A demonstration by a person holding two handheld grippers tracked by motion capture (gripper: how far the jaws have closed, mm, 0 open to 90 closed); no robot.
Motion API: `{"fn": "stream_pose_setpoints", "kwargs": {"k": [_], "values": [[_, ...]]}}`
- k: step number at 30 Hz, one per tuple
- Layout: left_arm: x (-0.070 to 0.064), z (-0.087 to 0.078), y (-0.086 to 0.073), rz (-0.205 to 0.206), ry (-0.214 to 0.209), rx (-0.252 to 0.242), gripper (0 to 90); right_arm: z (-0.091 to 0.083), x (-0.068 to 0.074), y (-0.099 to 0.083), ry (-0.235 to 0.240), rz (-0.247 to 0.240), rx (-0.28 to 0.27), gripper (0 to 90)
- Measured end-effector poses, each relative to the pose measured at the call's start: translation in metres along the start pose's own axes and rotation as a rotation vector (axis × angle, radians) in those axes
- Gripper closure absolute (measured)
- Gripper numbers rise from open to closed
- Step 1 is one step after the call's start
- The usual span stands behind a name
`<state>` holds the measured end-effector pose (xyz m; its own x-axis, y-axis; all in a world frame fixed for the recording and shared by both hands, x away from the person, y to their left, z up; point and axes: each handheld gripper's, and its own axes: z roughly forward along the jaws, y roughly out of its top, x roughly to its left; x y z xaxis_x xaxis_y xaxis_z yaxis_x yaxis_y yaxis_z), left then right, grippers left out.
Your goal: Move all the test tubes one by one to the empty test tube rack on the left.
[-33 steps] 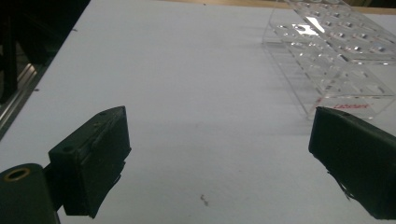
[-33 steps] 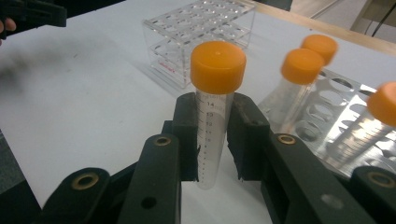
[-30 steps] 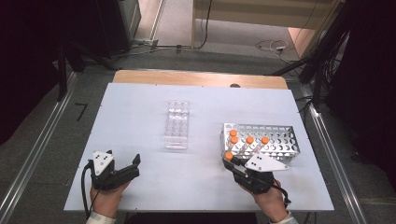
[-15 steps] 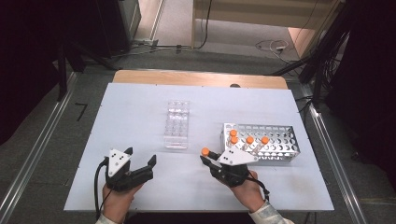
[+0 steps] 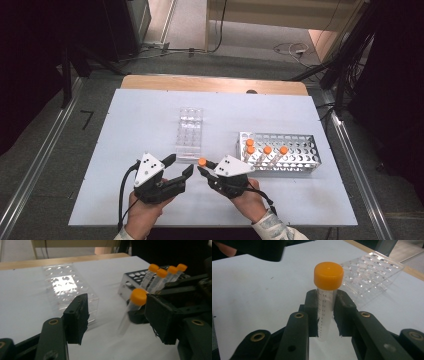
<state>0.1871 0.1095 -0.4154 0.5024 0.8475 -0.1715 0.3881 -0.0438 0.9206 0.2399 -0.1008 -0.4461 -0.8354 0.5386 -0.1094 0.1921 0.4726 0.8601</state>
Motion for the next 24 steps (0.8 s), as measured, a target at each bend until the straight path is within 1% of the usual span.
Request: {"fn": "stream_pose_setpoints", "kwargs": {"k": [1,4,8,10,12,14,20,24], "values": [[-0.004,0.004,0.004,0.009,-0.03,-0.008,42.4,0.003,0.003,0.002,0.005,-0.007,-0.001,71.8],[-0.008,0.011,0.007,0.013,-0.058,0.004,46.8,0.006,0.007,0.004,0.014,-0.014,-0.006,71.9],[-0.011,0.017,0.007,0.02,-0.055,0.02,50.5,0.006,0.008,0.006,0.02,-0.014,-0.012,71.8],[-0.008,0.021,0.005,0.019,-0.045,0.032,55.6,0.005,0.007,0.007,0.02,-0.01,-0.017,71.8],[-0.006,0.023,0.004,0.019,-0.045,0.042,58.4,0.005,0.007,0.007,0.023,-0.003,-0.015,71.8],[-0.006,0.024,0.003,0.019,-0.047,0.045,59.4,0.004,0.006,0.007,0.023,0.004,-0.015,71.8],[-0.006,0.025,0.002,0.026,-0.051,0.051,62.7,0.006,0.006,0.007,0.026,0.002,-0.015,71.8],[-0.006,0.027,0.0,0.029,-0.055,0.068,63.2,0.007,0.006,0.007,0.031,0.005,-0.012,71.8]]}}
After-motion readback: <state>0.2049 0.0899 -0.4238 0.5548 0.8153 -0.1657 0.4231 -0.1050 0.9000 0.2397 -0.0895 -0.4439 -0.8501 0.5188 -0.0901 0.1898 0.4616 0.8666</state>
